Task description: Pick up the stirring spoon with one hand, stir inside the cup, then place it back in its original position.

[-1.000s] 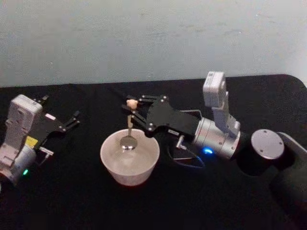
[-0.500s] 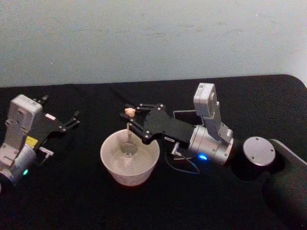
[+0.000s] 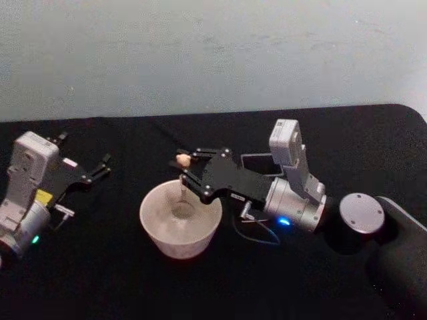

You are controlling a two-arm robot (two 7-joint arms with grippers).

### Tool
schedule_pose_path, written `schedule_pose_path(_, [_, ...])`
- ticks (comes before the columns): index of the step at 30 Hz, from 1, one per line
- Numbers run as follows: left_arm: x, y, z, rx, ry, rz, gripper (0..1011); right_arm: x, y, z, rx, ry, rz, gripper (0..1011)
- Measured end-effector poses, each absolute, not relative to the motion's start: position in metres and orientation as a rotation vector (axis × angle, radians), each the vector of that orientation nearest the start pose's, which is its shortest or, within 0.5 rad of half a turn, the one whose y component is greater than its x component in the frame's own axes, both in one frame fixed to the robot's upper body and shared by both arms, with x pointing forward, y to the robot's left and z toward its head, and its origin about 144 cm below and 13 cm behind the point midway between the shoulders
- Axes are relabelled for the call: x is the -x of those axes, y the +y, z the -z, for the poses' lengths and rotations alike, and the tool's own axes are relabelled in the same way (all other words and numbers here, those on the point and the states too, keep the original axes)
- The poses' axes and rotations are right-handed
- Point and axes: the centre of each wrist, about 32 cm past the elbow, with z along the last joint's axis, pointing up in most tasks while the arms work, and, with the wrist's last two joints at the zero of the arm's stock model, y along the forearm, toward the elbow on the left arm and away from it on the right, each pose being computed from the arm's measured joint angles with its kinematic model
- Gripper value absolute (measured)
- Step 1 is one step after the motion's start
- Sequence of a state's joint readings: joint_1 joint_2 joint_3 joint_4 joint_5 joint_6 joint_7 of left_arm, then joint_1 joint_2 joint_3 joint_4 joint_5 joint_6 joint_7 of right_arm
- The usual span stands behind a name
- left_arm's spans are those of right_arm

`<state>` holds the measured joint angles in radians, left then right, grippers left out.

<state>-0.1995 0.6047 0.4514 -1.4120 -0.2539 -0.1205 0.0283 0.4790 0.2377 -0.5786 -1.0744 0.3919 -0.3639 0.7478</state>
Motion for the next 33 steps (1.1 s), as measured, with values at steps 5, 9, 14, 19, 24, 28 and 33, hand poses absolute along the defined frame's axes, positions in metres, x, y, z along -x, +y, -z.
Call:
schedule_pose_path(5, [-0.489,0.310,-1.140,-0.304,-0.285,-1.248,1001,-0.558,-0.189,-1.136,-0.058,-0.192,0.452,215])
schedule_pose_path(9, [-0.489,0.310,-1.140,-0.304,-0.285,-1.248,1001,-0.554,-0.196,-1.137,-0.054,-0.191,0.461,215])
schedule_pose_path(14, [-0.489,0.310,-1.140,-0.304,-0.285,-1.248,1001,-0.548,-0.204,-1.139,-0.057,-0.187,0.468,215])
schedule_pose_path(19, [-0.489,0.310,-1.140,-0.304,-0.285,-1.248,1001,-0.538,-0.208,-1.140,-0.066,-0.175,0.454,215])
schedule_pose_path(24, [-0.489,0.310,-1.140,-0.304,-0.285,-1.248,1001,-0.531,-0.206,-1.140,-0.069,-0.164,0.421,215])
schedule_pose_path(28, [-0.489,0.310,-1.140,-0.305,-0.285,-1.248,1001,-0.526,-0.200,-1.138,-0.069,-0.151,0.382,215])
schedule_pose_path(33, [-0.489,0.310,-1.140,-0.304,-0.285,-1.248,1001,-0.526,-0.192,-1.138,-0.074,-0.145,0.357,215])
